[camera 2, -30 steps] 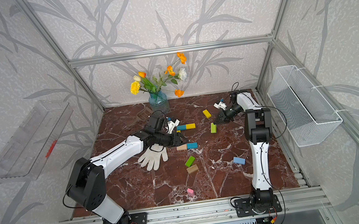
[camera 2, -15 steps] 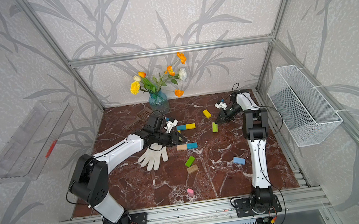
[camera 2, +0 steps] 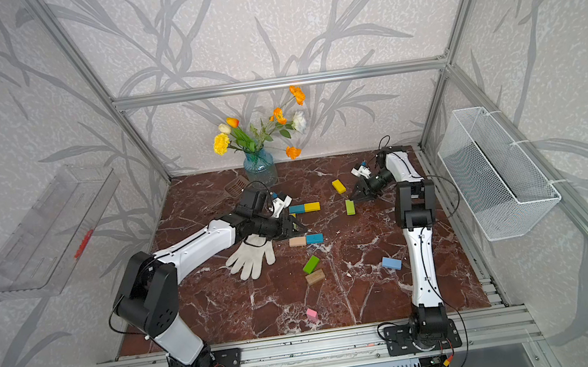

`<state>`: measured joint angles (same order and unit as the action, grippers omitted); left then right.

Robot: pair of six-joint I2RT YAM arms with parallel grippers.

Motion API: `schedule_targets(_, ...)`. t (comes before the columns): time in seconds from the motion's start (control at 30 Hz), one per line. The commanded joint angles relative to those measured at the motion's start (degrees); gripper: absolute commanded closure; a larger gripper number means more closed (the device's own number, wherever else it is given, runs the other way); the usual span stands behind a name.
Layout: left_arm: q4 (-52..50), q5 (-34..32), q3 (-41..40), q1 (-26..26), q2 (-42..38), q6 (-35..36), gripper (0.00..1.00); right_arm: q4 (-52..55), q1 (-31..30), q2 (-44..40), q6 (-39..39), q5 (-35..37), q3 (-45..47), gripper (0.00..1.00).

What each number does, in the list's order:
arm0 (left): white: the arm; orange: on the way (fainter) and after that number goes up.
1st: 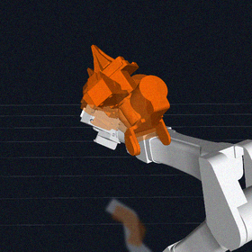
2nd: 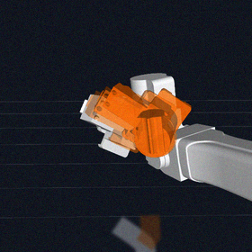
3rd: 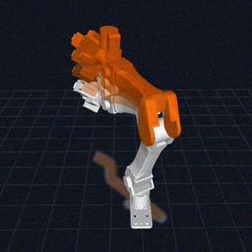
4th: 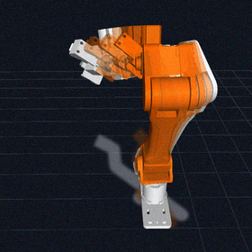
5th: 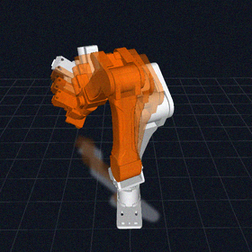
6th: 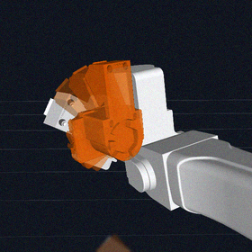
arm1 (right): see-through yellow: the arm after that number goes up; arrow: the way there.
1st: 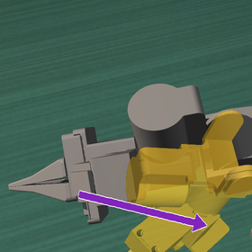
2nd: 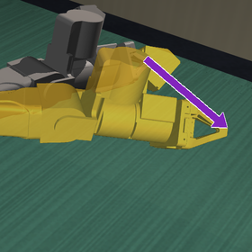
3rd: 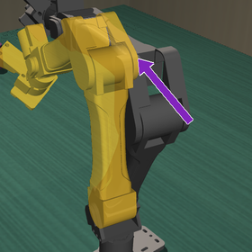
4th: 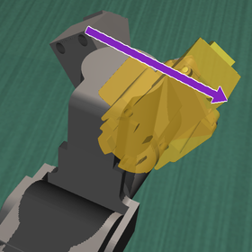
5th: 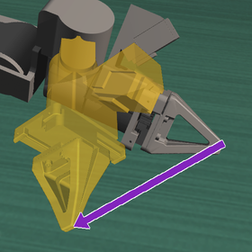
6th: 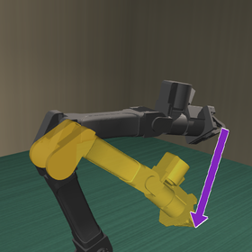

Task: Assemble the letter c with building blocks
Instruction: Place the building block at the center of the board.

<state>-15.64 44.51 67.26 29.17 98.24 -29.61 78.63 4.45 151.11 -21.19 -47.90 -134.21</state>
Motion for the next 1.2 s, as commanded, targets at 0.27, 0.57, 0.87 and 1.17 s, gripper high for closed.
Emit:
schedule_targets(0.27, 3.95, -0.27, -2.18, -1.13, -0.86, -1.53, 0.50, -16.95, -2.58, -15.68, 13.01, 7.63, 15.24, 0.40)
schedule_targets(0.57, 8.20, -1.66, -5.73, -2.08, -2.87, -3.96, 0.51, -37.26, -8.89, -31.80, 26.13, 25.73, 35.92, 0.37)
schedule_targets(0.87, 13.12, -1.64, -9.46, -3.38, -5.04, -6.41, 0.51, -34.01, -14.49, -26.22, 26.68, 33.15, 26.30, 0.27)
schedule_targets(1.17, 16.70, -2.80, -11.91, -3.77, -6.69, -8.06, 0.51, -33.10, -16.90, -18.71, 25.26, 39.08, 16.53, 0.26)
